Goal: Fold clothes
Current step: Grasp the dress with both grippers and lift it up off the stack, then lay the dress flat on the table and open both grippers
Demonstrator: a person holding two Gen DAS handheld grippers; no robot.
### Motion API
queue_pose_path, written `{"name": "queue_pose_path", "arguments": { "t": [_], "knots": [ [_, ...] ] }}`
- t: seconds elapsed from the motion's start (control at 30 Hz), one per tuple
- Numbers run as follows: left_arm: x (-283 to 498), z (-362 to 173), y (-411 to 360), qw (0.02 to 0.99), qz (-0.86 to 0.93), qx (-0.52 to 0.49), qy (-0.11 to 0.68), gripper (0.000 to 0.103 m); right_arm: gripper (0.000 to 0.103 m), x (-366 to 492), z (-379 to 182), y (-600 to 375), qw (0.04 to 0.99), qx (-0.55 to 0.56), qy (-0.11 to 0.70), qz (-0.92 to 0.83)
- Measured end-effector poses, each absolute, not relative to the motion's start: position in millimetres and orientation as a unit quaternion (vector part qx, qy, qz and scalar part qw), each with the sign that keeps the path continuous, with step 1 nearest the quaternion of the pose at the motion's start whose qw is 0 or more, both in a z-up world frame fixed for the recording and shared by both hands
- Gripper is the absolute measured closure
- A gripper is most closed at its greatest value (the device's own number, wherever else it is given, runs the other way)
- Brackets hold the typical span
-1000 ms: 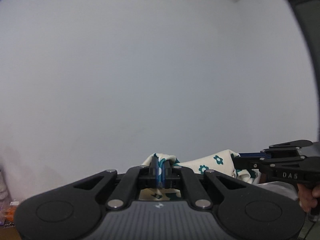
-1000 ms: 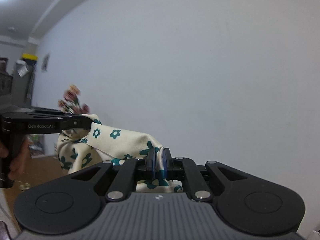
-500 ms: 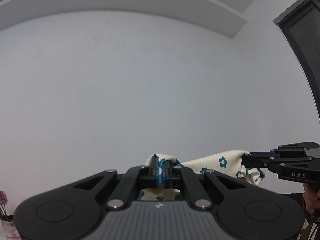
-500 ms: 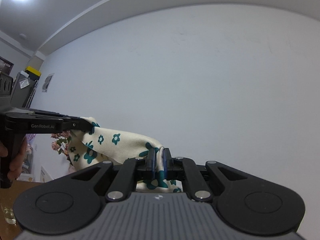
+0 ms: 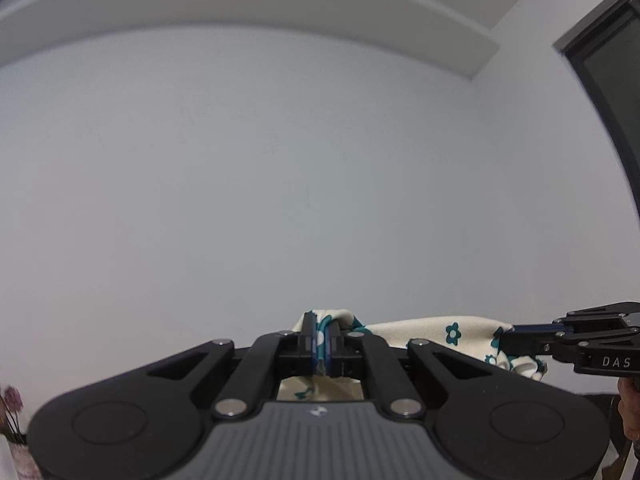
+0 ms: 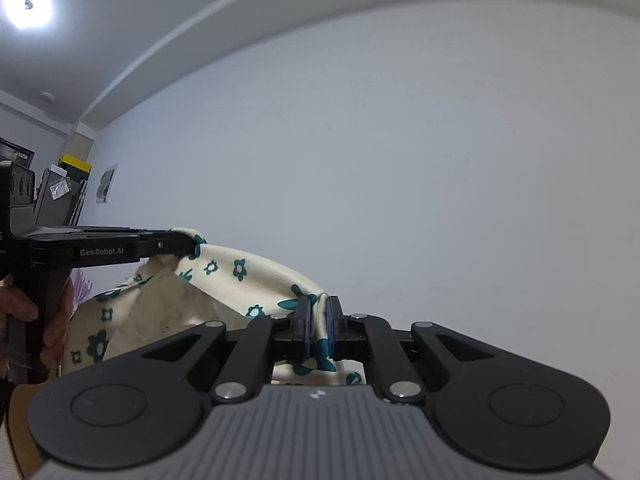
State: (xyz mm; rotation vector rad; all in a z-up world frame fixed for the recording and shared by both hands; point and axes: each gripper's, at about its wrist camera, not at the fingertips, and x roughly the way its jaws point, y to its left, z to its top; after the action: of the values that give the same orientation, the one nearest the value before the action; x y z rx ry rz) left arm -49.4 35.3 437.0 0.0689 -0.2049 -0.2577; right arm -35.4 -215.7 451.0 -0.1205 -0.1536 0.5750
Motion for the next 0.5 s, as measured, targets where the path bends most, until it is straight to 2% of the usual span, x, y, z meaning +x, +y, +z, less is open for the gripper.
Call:
{"name": "queue_pose_path", "arguments": {
  "t": [0.1,0.17,0.23,0.27,0.33,0.37,0.4,0.47,0.5],
  "knots": [
    [17.5,411.6,30.7,0.992,-0.114,0.028,-0.043,0.100,0.096,25.6,427.6,-209.1,0.961,-0.045,-0.009,0.274],
    [74.3,384.7,26.1,0.995,-0.095,0.028,0.014,0.095,0.093,79.6,395.9,-198.5,0.966,-0.043,0.057,0.250],
    [135.6,337.6,25.3,0.993,-0.066,0.036,0.095,0.077,0.066,133.6,364.3,-187.9,0.966,-0.041,0.123,0.225],
    [152.3,312.6,27.6,0.989,-0.053,0.040,0.132,0.075,0.050,148.3,346.6,-187.9,0.966,-0.039,0.147,0.211],
    [164.3,261.6,33.3,0.980,-0.038,0.043,0.189,0.076,0.050,162.3,308.9,-194.3,0.965,-0.033,0.183,0.184],
    [165.4,237.6,36.6,0.976,-0.034,0.044,0.212,0.076,0.041,160.0,294.3,-198.8,0.962,-0.026,0.195,0.189],
    [151.3,218.4,41.1,0.974,-0.040,0.043,0.220,0.076,0.023,147.7,282.4,-202.8,0.958,-0.021,0.201,0.203],
    [124.4,196.6,47.2,0.972,-0.060,0.031,0.227,0.068,0.012,115.1,255.3,-207.2,0.950,-0.022,0.211,0.229],
    [108.4,190.5,50.7,0.971,-0.074,0.025,0.227,0.056,0.011,95.4,237.9,-207.1,0.945,-0.028,0.216,0.246]
  ]
}}
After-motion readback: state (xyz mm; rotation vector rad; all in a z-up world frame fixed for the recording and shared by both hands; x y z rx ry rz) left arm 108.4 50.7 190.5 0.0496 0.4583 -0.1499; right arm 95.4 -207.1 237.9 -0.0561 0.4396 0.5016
